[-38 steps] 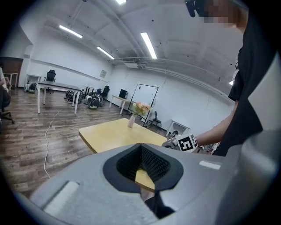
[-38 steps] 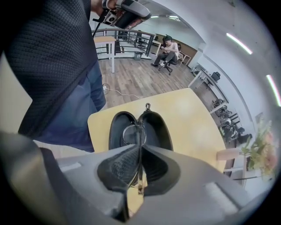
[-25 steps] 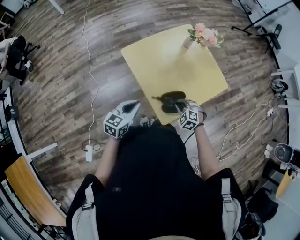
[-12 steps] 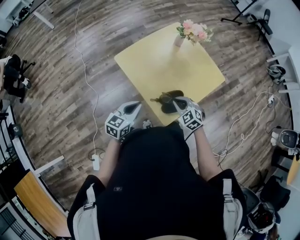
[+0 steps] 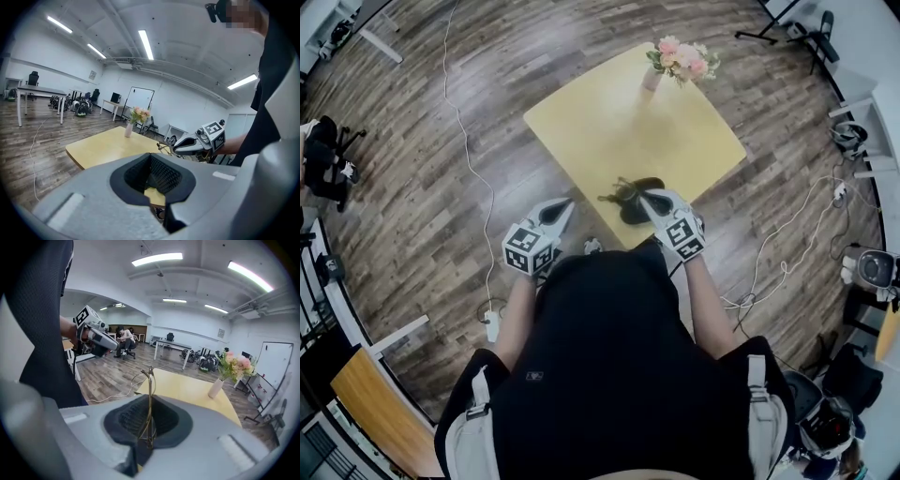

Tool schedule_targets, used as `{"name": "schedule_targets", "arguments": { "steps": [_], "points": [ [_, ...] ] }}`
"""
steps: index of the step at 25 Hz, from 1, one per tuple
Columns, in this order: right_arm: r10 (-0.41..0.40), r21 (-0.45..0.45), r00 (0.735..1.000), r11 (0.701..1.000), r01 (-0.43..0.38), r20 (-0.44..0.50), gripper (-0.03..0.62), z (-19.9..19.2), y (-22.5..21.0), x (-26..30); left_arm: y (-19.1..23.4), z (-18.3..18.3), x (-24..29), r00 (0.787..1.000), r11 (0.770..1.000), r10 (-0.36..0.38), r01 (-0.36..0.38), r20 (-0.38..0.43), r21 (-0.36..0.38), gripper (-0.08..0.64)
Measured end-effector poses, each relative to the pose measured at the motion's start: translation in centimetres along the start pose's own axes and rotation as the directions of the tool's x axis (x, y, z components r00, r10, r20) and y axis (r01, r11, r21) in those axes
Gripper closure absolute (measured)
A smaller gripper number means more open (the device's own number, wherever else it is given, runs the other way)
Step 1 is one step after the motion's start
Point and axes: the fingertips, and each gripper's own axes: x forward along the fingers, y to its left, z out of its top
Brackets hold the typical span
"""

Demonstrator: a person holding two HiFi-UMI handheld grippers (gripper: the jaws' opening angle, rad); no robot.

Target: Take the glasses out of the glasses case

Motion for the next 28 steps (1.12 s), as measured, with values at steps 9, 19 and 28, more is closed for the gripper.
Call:
{"name": "schedule_targets", "arguments": {
  "steps": [9, 19, 28],
  "points": [
    [0.026, 0.083, 0.996, 0.996, -0.033, 0.081, 0.571, 1.1, 0.1, -0.4, 0.5, -1.0, -1.4, 0.999, 0.999, 0.033, -0.033, 0.001, -0.027, 0.549],
    [0.017, 0.132, 0.988, 0.991, -0.038, 0.153, 0.571, 2.3, -1.5, -1.5, 0.0, -0.4, 0.2, 1.000, 0.999, 0.025, -0.025, 0.009, -0.026, 0.549],
    [0.024, 0.149, 0.987, 0.988, -0.048, 0.156, 0.572, 1.3, -3.0, -2.1, -0.3, 0.1, 1.9, 1.000, 0.999, 0.023, -0.023, 0.004, -0.023, 0.549]
  ]
}}
